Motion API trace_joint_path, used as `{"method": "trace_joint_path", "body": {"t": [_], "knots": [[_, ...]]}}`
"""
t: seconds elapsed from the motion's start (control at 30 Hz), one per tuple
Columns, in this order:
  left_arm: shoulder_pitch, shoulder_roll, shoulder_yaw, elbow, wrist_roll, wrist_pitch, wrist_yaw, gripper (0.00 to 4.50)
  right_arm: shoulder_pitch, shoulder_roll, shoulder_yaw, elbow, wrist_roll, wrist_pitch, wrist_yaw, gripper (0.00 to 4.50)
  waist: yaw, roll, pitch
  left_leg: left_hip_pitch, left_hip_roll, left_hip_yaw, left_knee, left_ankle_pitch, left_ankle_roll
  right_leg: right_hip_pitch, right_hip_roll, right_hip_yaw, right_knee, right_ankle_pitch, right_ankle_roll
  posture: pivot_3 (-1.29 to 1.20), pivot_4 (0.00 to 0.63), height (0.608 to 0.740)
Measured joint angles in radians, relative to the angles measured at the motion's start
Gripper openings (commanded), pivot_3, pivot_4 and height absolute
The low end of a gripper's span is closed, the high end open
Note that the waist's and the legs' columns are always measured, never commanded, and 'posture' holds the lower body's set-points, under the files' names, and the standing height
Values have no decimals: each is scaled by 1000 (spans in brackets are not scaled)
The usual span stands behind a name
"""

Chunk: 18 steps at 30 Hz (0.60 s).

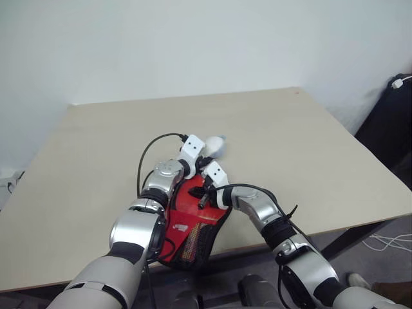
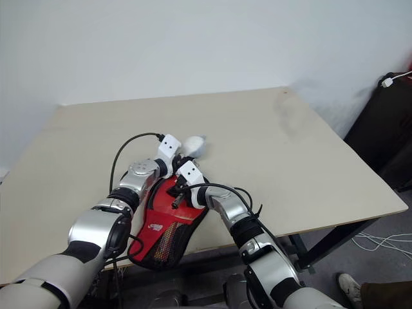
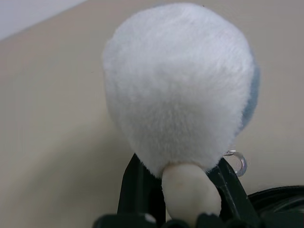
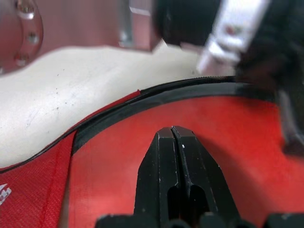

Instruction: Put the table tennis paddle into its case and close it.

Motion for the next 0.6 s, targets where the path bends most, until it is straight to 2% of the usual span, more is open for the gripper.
{"method": "trace_joint_path", "body": {"t": [0.3, 0.37, 0.4, 0.6], "knots": [[-3, -21, -1, 0, -1, 0, -31, 196, 0, 0, -1, 0, 0, 0, 0, 0, 0, 0, 0, 0, 0, 0, 0, 0, 0, 0, 0, 0, 0, 0, 0, 0, 0, 740], [-3, -21, 4, 0, -3, 3, -36, 896, 0, 0, -1, 0, 0, 0, 0, 0, 0, 0, 0, 0, 0, -1, 0, 0, 0, 0, 0, 0, 0, 0, 0, 0, 0, 740], [-3, -21, 8, 0, -4, 4, -37, 1062, 0, 0, -1, 0, 0, 0, 0, 0, 0, 0, 0, 0, 0, -1, 0, 0, 0, 0, 0, 0, 0, 0, 0, 0, 0, 740], [-4, -18, 17, 0, -10, 5, -37, 2706, 0, 0, -1, 2, 0, -1, 0, 0, 0, 0, 0, 0, 0, -1, 0, 0, 0, 1, 0, 0, 0, 0, 0, 0, 0, 740]]}}
